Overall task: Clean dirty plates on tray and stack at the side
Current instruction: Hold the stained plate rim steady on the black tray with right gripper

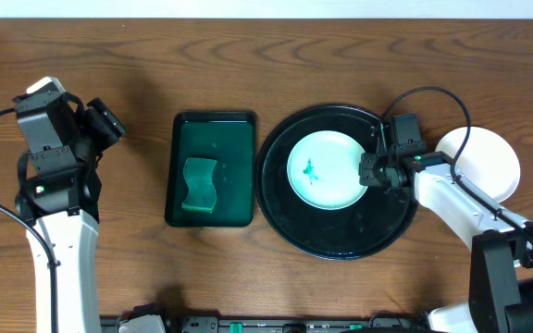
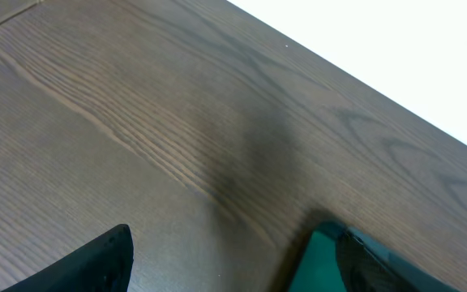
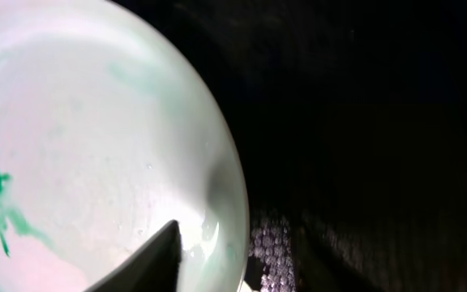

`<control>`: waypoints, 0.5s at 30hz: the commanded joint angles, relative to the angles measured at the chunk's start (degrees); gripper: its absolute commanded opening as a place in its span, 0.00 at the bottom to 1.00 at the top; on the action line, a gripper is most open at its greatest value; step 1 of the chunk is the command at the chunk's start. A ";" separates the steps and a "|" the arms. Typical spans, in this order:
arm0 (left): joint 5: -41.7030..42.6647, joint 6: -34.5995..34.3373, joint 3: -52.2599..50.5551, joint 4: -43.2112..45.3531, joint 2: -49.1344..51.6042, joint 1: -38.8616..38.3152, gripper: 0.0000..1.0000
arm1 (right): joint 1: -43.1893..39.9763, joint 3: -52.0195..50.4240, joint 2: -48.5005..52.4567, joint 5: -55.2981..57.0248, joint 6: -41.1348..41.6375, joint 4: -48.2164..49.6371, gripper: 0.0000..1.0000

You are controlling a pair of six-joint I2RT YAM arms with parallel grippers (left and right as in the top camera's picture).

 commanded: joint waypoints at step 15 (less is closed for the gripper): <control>-0.52 -0.07 0.04 -0.07 0.02 0.24 0.80 | 0.55 -0.44 -0.28 0.55 -6.21 1.40 0.64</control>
